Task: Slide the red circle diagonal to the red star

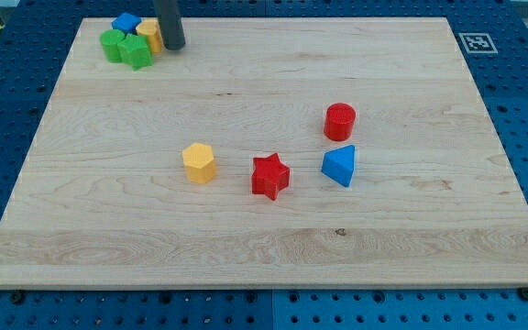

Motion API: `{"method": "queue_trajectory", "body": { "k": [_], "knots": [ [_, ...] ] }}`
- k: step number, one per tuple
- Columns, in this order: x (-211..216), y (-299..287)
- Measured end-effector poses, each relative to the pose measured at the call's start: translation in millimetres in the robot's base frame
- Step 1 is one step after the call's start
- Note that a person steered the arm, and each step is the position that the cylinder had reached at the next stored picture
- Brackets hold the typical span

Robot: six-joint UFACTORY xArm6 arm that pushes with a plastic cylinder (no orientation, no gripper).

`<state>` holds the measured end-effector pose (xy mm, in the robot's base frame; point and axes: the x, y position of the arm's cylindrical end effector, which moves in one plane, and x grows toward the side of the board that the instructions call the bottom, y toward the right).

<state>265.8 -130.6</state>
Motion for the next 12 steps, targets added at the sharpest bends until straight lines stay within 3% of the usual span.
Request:
{"method": "queue_trajectory", "body": {
  "k": [2,4,5,10,12],
  "knots": [
    [23,145],
    [141,311],
    [184,307],
    [159,231],
    [160,167]
  ]
}}
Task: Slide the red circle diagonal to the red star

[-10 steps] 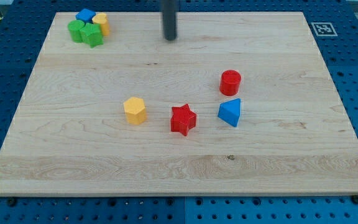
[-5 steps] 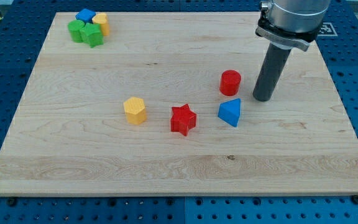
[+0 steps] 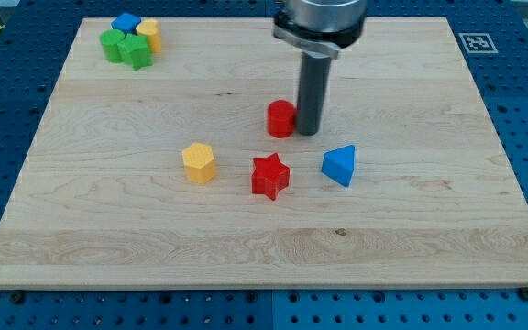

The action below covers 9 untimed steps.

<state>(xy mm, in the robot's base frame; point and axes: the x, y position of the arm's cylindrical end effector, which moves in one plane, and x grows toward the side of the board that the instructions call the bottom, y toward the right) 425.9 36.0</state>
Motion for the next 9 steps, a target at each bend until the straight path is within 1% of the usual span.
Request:
{"method": "queue_trajectory", "body": {
  "k": [2,4,6,8,9],
  "knots": [
    [0,-67],
    [-21,-114],
    [-56,-137],
    [-102,-178],
    [-77,-202]
  ]
}}
